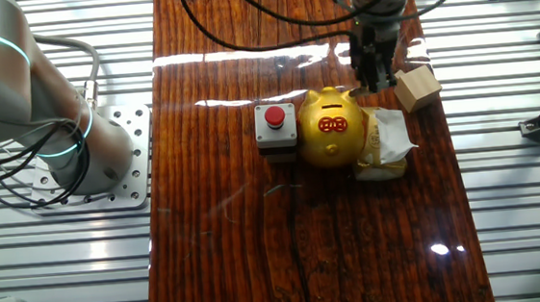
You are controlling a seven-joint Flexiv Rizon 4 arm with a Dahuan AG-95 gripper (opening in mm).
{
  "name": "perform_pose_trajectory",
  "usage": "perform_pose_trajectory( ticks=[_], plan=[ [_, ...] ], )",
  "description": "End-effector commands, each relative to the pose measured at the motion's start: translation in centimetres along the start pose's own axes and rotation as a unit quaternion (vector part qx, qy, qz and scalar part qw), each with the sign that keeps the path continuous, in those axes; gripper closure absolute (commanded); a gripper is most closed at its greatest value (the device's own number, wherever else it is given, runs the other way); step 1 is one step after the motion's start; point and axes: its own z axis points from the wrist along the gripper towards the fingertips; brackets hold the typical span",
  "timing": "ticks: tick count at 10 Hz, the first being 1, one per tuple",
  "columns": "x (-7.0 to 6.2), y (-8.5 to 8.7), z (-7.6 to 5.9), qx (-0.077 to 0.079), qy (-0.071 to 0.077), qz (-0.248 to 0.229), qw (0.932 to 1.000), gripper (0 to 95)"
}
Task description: Drop coins into a piggy bank
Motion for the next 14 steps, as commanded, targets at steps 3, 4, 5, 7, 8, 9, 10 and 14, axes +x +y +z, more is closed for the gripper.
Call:
perform_pose_trajectory(
  ticks=[3, 4, 5, 7, 8, 9, 10, 14],
  plan=[
    [0.7, 0.7, 0.3, 0.0, 0.0, 0.012, 0.9999, 95.0],
    [1.3, 0.9, 0.5, -0.001, -0.001, 0.016, 0.9999, 95.0],
    [1.8, 0.9, 0.7, 0.0, -0.003, 0.016, 0.9999, 95.0],
    [2.7, 1.1, 1.1, -0.001, -0.005, 0.017, 0.9998, 95.0],
    [2.8, 1.1, 1.1, 0.0, -0.005, 0.017, 0.9998, 95.0],
    [2.8, 1.1, 1.1, -0.001, -0.006, 0.018, 0.9998, 95.0],
    [2.9, 1.2, 1.2, 0.0, -0.006, 0.017, 0.9998, 95.0],
    [3.1, 1.3, 1.3, 0.0, -0.007, 0.017, 0.9998, 95.0]
  ],
)
